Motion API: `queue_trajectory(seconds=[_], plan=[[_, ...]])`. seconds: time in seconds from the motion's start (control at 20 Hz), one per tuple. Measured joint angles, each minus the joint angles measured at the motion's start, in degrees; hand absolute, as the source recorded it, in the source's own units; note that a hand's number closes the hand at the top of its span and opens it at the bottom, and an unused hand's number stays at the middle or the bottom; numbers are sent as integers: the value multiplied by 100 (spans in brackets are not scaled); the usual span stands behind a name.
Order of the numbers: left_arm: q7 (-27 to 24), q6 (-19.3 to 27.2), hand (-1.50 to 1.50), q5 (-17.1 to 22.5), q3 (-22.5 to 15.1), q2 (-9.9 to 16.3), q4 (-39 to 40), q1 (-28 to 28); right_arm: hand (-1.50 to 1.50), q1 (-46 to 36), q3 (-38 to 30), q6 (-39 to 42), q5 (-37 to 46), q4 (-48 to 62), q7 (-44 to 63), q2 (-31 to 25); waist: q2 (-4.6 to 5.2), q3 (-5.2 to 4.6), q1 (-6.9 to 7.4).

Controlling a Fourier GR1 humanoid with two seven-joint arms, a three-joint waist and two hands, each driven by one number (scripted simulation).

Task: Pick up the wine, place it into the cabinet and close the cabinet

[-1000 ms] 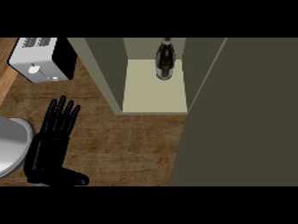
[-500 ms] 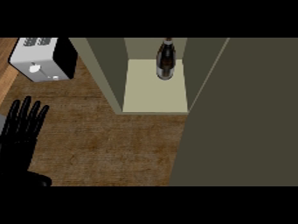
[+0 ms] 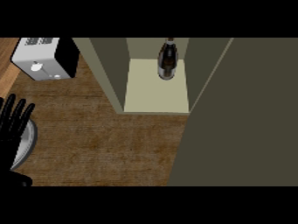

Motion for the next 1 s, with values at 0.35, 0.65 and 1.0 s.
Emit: queue_trajectory(seconds=[0.35,0.65,1.0], plan=[[118,-202,-150,130,130,137,50,-90,150,-672,-219,18,-29,92,497,475,30,-13,143],[228,-336,-150,243,246,256,115,-184,150,-1659,-330,-99,-181,495,1194,1223,42,-17,280],[301,-465,-150,310,345,320,162,-133,150,-3562,197,-567,-148,1487,2370,2945,17,-8,251]])
